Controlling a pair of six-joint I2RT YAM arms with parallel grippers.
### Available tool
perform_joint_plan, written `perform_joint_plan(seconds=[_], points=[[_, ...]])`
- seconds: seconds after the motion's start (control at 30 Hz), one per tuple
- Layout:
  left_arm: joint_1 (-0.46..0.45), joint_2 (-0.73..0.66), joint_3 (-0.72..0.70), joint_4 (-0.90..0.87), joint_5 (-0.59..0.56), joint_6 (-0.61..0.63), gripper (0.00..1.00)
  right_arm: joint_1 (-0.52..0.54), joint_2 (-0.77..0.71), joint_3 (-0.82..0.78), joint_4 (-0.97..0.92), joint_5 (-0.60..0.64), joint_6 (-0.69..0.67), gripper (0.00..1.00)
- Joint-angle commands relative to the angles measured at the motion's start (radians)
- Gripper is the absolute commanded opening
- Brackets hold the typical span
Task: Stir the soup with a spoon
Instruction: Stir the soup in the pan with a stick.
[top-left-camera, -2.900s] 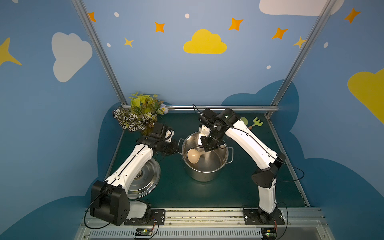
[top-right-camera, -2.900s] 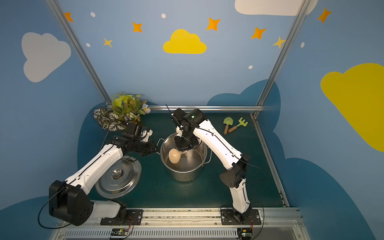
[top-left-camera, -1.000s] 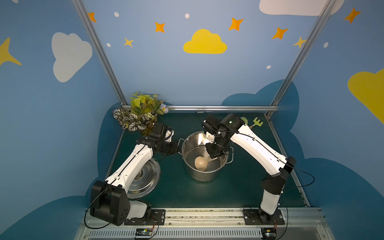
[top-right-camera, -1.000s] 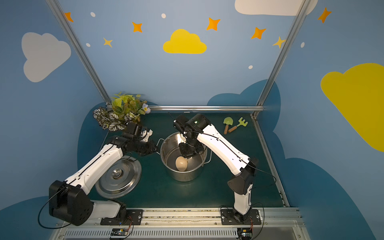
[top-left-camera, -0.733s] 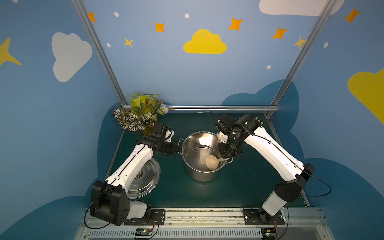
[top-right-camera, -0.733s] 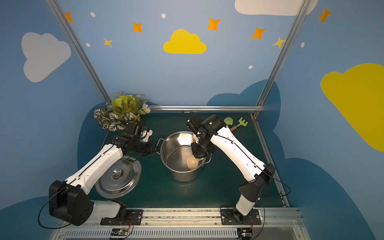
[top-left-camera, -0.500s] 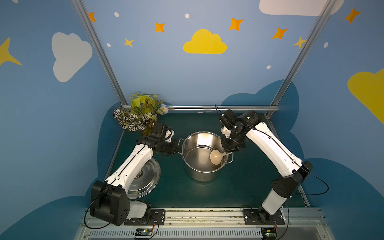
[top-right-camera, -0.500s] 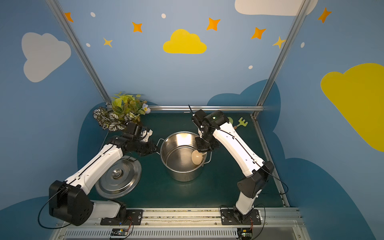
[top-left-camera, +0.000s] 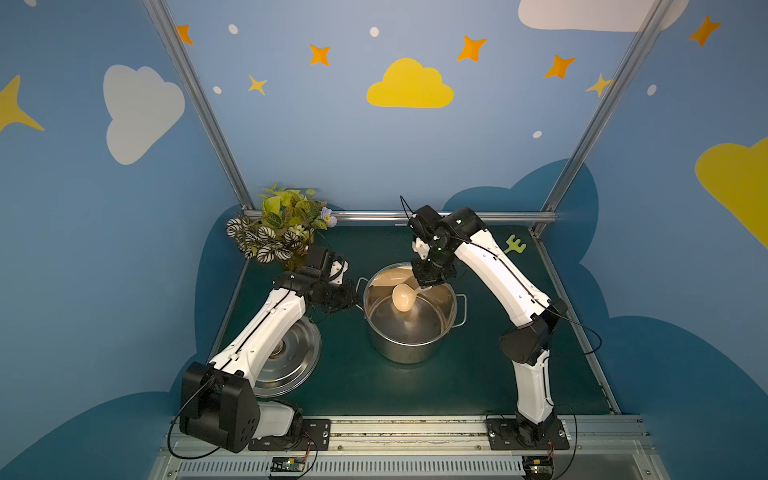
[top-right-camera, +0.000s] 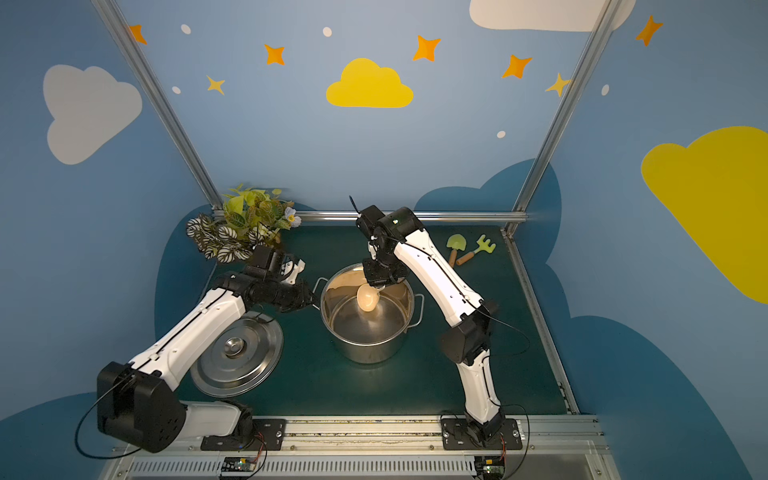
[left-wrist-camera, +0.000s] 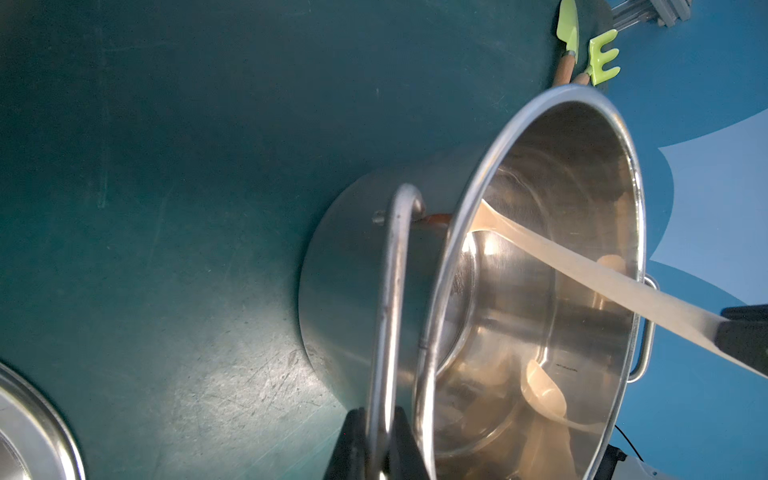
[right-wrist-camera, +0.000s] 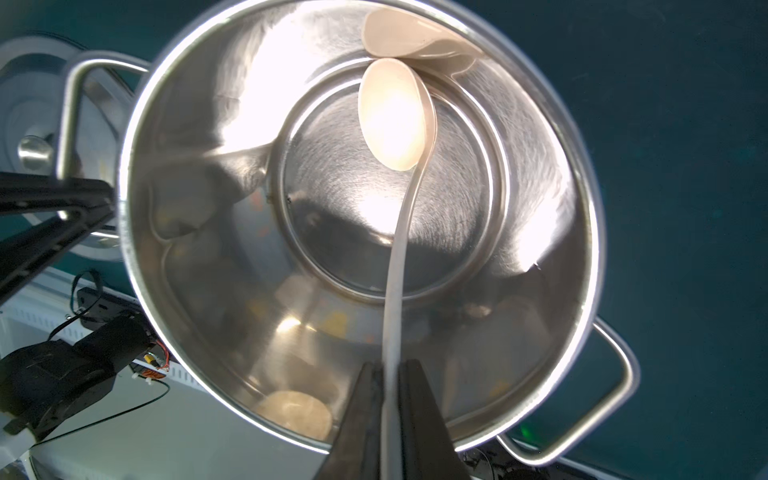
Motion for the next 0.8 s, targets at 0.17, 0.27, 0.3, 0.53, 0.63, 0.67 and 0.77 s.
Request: perform_joint_plan(seconds=[0.17,0.27,0.3,0.53,0.63,0.67,0.77], points=[[0.002,-0.034,-0.004,-0.015,0.003,0.053,0.03,0.098,0.009,0.038,-0.201,-0.042,-0.006,0.00],[0.002,-0.033,-0.004,-0.015,0.007,0.052,0.03,0.126,-0.020,0.005,-0.201,-0.036,0.009,0.00],[0.002,-0.035,-0.004,-0.016,0.006,0.053,0.03,0.137,-0.030,-0.010,-0.201,-0.032,0.013,0.00],[0.002,-0.038,-0.006,-0.018,0.004,0.055,0.03,0.180,-0.152,-0.197,-0.201,0.032,0.058,0.00],[0.002,-0.042,-0.008,-0.018,0.004,0.057,0.03,0.181,-0.225,-0.310,-0.199,0.071,0.084,0.00],[0.002,-0.041,-0.009,-0.018,0.004,0.058,0.03,0.178,-0.250,-0.339,-0.199,0.082,0.091,0.00],[0.002,-0.039,-0.010,-0.016,0.005,0.055,0.03,0.158,-0.306,-0.418,-0.199,0.114,0.104,0.00]])
